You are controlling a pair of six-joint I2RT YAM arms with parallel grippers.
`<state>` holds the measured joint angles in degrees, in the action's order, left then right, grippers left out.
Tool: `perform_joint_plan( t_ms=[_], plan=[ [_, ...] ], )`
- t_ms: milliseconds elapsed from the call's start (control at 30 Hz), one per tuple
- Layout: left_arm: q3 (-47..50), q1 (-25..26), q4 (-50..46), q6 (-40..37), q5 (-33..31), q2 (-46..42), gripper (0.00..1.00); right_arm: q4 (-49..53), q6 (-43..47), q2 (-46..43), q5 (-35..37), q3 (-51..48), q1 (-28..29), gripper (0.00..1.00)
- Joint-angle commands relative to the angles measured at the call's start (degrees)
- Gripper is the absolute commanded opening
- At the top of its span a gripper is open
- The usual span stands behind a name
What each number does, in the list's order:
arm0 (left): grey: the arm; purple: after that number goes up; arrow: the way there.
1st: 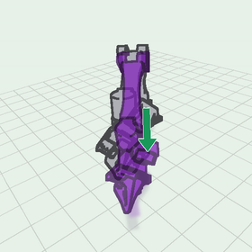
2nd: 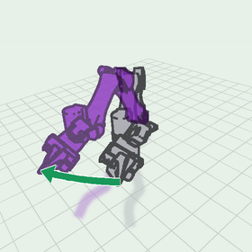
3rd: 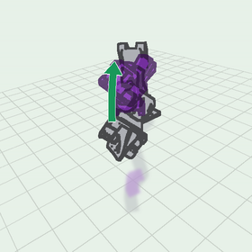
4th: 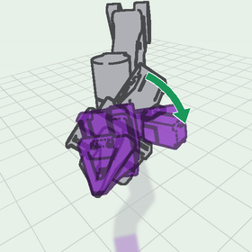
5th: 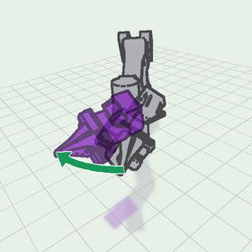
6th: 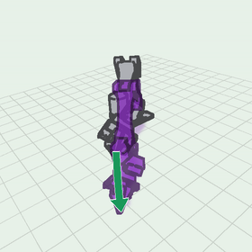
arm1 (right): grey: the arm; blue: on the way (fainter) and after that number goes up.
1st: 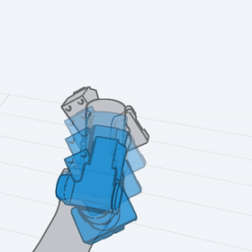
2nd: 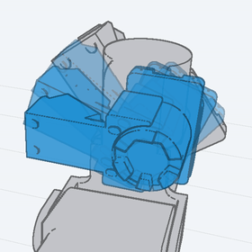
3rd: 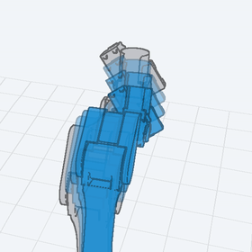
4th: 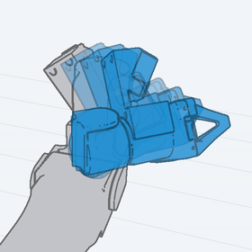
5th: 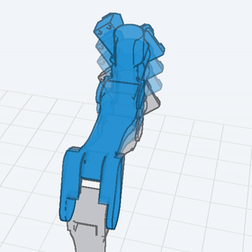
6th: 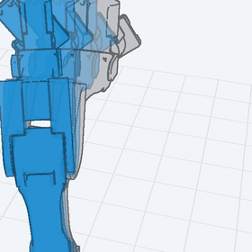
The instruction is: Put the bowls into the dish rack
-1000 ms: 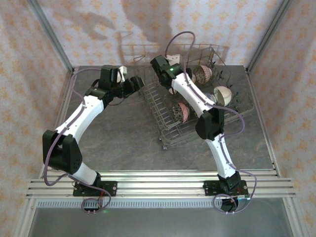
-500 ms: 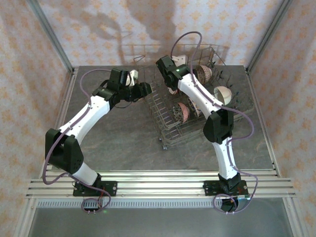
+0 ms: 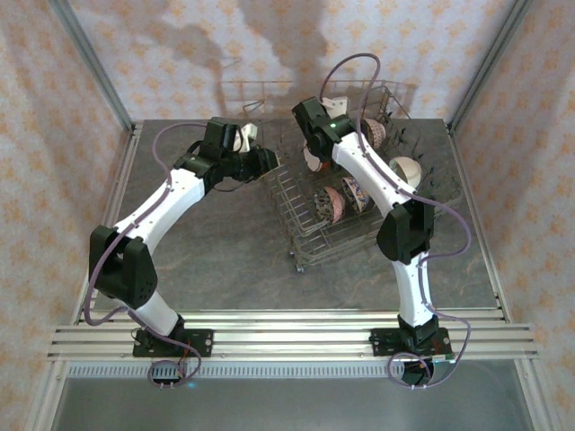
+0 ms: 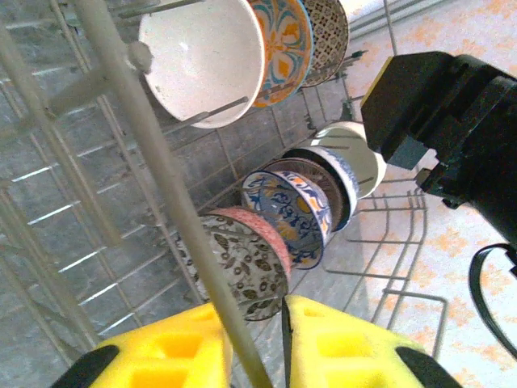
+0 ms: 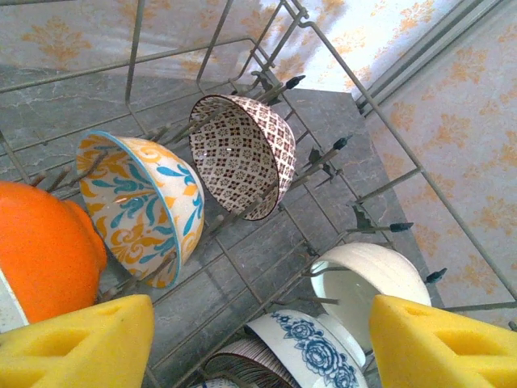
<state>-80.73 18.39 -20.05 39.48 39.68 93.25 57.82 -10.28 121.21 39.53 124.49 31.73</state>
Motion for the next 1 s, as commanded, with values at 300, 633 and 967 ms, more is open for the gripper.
perform_joint_plan(
  t_ms=[300,633,967],
  plan=[
    [-8.22,-0.99,-9.27,-7.67,-2.89,0.6,0.0,3.48,-1.57,-2.96,0.34,2.38,-1.22,0.69],
    [-20.94,-10.41,-28.81,-21.11,-6.66,3.28,0.0,5.63,-1.16,-4.56,0.31,3.38,-2.52,0.69],
    [-36.36,-14.96,-40.02,-30.03,-7.73,13.33,0.0,5.99,-3.11,-7.58,-0.68,1.29,-4.12,0.69]
  ],
)
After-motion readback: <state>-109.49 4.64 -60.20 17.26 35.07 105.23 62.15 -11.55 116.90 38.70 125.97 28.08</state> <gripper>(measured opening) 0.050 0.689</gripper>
